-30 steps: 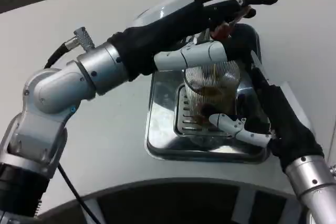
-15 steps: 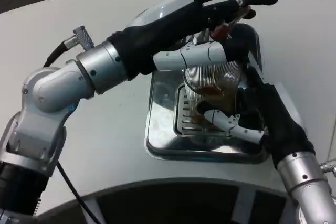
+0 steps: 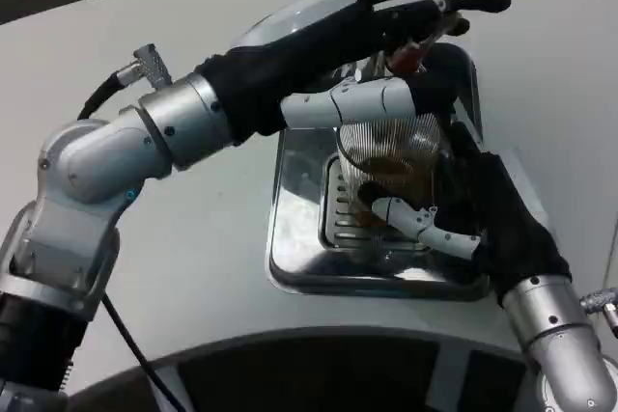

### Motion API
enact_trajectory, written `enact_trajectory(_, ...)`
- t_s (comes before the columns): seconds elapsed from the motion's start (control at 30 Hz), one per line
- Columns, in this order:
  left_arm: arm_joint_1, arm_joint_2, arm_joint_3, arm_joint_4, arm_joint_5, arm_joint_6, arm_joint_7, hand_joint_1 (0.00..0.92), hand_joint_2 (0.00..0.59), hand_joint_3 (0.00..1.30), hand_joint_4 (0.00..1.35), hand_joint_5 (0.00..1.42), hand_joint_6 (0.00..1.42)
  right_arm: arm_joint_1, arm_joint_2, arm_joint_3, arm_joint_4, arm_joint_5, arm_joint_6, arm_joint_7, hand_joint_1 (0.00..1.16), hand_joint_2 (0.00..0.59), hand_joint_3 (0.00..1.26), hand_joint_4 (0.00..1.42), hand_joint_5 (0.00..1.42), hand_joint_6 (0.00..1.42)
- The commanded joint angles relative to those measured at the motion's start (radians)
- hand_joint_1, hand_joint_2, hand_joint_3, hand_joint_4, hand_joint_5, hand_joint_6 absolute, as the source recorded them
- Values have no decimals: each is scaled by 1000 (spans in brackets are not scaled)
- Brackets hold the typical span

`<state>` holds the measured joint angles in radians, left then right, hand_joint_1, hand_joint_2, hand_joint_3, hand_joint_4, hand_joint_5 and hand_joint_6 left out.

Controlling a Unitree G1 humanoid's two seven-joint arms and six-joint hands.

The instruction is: Grasp the cup under the faucet to collect the drink, then remove the cup.

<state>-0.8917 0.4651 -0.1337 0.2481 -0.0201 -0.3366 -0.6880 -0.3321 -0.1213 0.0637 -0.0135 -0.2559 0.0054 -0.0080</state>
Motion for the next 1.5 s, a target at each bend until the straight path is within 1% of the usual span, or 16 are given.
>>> enact_trajectory(0.03,9,19,-15,20,29,-8,-29,17,93,140,48,109,93,-7,17,8,26,20,-35,-7,770,212,0,0,0,0)
enact_trajectory(0.27,6,22,-16,27,32,-11,-29,21,93,140,48,109,93,-18,29,8,50,24,-48,-13,770,212,0,0,0,0)
enact_trajectory(0.4,5,24,-17,33,34,-13,-31,22,93,140,48,109,93,-30,41,7,77,30,-67,-19,768,211,0,0,1,0)
enact_trajectory(0.6,5,27,-17,37,39,-15,-32,23,93,140,55,109,93,-36,55,11,102,33,-92,-34,762,210,0,1,39,0)
enact_trajectory(0.8,8,30,-17,37,43,-16,-35,24,89,140,57,114,93,-38,64,18,117,27,-110,-49,767,212,12,45,79,15)
enact_trajectory(1.13,12,31,-19,33,50,-12,-36,12,89,145,69,121,105,-34,83,32,136,17,-141,-89,776,216,82,115,154,60)
enact_trajectory(1.23,14,33,-18,31,52,-11,-35,10,87,148,70,121,106,-29,90,38,140,11,-151,-104,787,208,113,158,178,77)
enact_trajectory(1.5,20,40,-18,21,51,-9,-41,0,78,150,80,121,108,-25,112,56,153,-18,-164,-164,804,218,157,212,226,106)
